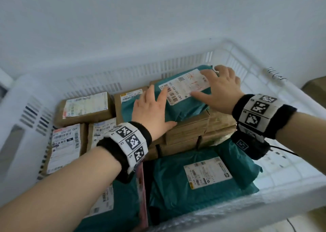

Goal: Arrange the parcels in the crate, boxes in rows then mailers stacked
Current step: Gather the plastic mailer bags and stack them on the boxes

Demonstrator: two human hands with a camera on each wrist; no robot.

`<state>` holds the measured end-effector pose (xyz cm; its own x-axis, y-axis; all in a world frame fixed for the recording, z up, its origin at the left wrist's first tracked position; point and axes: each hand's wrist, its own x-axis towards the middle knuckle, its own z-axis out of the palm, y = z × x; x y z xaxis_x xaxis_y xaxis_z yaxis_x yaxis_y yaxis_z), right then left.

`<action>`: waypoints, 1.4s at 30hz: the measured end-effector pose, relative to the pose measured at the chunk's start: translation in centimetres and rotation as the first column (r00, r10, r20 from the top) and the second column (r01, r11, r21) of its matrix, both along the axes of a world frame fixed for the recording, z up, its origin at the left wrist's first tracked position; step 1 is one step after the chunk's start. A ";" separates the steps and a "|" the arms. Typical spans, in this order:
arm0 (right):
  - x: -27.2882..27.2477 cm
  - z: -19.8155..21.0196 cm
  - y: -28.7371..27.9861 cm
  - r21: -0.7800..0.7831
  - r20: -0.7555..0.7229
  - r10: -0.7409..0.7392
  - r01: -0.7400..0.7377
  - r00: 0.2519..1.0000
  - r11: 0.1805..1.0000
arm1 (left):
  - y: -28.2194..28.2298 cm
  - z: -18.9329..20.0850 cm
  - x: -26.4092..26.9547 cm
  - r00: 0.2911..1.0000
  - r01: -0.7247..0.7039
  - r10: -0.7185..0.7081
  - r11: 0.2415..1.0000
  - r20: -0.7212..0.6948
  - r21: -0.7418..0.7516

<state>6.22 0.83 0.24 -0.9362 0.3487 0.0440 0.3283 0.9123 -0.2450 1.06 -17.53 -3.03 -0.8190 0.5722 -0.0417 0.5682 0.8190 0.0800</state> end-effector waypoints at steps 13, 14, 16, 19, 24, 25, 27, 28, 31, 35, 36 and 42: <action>0.9 1.4 3.2 -0.363 0.136 -0.078 0.123 0.988 0.923 | -0.1 0.6 2.1 0.992 0.129 -0.128 0.985 -0.017 0.118; 1.2 1.7 3.1 -0.328 0.198 -0.014 0.080 0.980 0.941 | -0.4 0.8 2.7 0.989 0.145 -0.144 0.984 -0.015 0.103; 1.8 2.1 2.7 -0.286 0.306 0.097 -0.006 0.947 0.958 | -1.2 1.0 3.8 0.984 0.179 -0.179 0.981 -0.005 0.073; 2.4 2.2 2.5 -0.292 0.412 0.168 -0.045 0.895 0.955 | -2.3 0.9 5.3 0.973 0.231 -0.231 0.973 0.012 0.012; 2.8 1.6 2.5 -0.273 0.629 0.187 -0.010 0.754 0.962 | -2.7 0.4 6.9 0.958 0.281 -0.279 0.959 0.062 -0.026; 2.8 1.4 2.4 -0.267 0.672 0.199 -0.017 0.713 0.964 | -2.6 0.1 7.3 0.952 0.298 -0.294 0.954 0.082 -0.039; 2.8 0.4 2.4 -0.251 0.732 0.215 -0.038 0.647 0.967 | -2.6 -0.8 7.9 0.940 0.317 -0.304 0.946 0.158 -0.069; 2.7 -0.2 2.3 -0.240 0.751 0.213 -0.042 0.626 0.970 | -2.6 -1.4 8.1 0.933 0.317 -0.295 0.945 0.206 -0.080; 2.6 -2.0 1.6 -0.184 0.786 0.177 -0.049 0.592 0.982 | -1.9 -3.4 7.8 0.925 0.298 -0.256 0.947 0.282 -0.117; 2.6 -4.0 0.5 -0.046 0.804 0.152 -0.195 0.575 0.980 | -0.6 -6.4 7.6 0.915 0.319 -0.248 0.928 0.319 -0.192; 2.6 -4.5 0.5 -0.034 0.804 0.158 -0.221 0.573 0.975 | -0.4 -7.1 7.6 0.906 0.333 -0.250 0.920 0.342 -0.208; 3.2 -5.5 -0.3 0.127 0.766 0.179 -0.418 0.617 0.900 | -0.9 -8.5 7.8 0.908 0.379 -0.303 0.889 0.289 -0.258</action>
